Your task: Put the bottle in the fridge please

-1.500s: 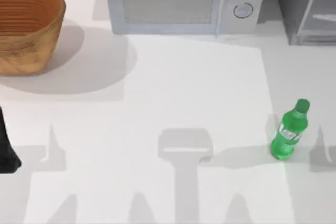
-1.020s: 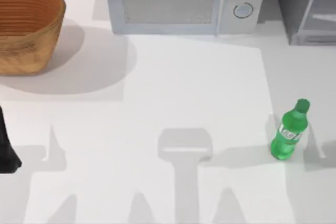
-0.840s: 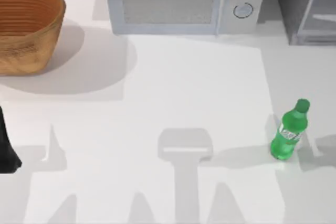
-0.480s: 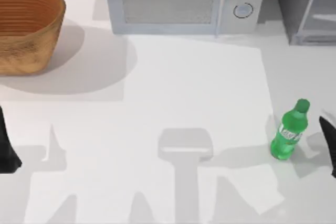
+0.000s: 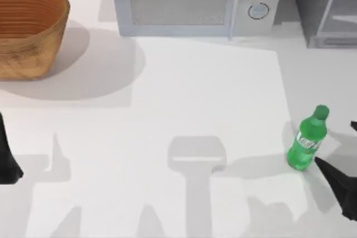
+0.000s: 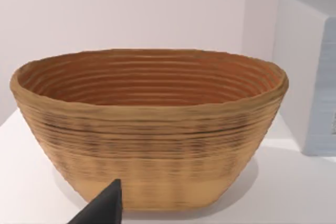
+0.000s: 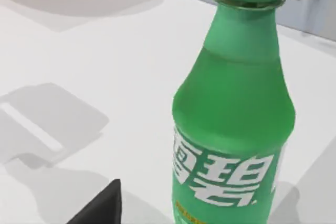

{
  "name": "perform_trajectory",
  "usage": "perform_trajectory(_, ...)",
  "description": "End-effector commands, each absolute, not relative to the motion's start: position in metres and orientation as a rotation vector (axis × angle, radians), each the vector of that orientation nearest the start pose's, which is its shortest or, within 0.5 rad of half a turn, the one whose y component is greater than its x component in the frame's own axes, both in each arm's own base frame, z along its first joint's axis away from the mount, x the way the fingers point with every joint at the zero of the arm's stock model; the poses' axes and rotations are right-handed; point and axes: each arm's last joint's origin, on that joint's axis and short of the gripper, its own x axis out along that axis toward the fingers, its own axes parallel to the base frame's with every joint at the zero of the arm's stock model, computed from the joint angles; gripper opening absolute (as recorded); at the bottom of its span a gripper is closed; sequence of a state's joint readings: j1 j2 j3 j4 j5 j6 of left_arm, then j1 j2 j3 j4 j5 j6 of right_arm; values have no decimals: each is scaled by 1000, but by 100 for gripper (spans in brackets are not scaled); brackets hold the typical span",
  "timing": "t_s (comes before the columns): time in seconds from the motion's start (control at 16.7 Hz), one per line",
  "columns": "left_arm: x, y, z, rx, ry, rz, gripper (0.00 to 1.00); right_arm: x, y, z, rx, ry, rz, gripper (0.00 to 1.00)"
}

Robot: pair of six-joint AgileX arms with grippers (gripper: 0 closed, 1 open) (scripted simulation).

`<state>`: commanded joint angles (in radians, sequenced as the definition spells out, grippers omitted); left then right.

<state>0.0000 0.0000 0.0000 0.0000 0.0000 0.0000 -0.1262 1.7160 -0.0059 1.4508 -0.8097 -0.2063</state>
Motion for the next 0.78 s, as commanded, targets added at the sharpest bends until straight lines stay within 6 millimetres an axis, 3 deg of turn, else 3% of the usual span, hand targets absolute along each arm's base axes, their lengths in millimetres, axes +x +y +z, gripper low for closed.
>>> perform_trajectory(0.6,106,-1,160,0,0,0,100,172,1,74,-77,189,775,100)
perform_trajectory(0.78,106,-1,160,0,0,0,100,184,10,72,-77,189,773,100)
